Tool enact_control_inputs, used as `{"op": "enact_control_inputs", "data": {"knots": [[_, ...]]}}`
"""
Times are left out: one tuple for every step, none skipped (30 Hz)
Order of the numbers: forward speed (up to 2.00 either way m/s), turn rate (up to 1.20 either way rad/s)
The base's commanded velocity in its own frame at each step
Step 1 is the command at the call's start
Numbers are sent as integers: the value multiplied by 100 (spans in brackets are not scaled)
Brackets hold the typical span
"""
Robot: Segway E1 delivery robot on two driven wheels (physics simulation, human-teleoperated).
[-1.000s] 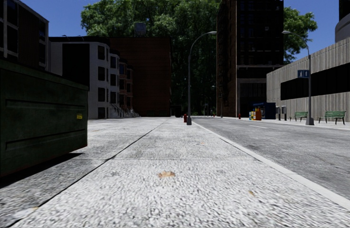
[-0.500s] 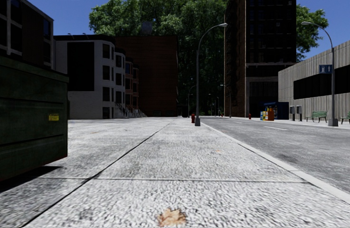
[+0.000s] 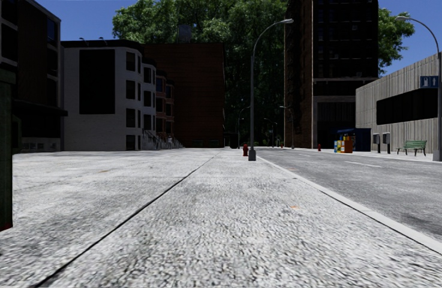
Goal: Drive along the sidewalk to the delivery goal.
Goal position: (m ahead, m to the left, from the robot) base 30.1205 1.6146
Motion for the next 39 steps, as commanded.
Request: {"op": "enact_control_inputs", "data": {"knots": [[200,0],[200,0],[200,0],[200,0],[200,0],[200,0],[200,0],[200,0],[200,0],[200,0],[200,0],[200,1],[200,1],[200,2],[200,2],[200,2],[200,2],[200,2],[200,2],[200,2],[200,2],[200,2],[200,2],[200,2],[200,2],[200,4],[200,14],[200,23],[200,34],[200,52],[200,52],[200,64],[200,77],[200,85],[200,85],[200,88],[200,88],[200,75],[200,75]]}}
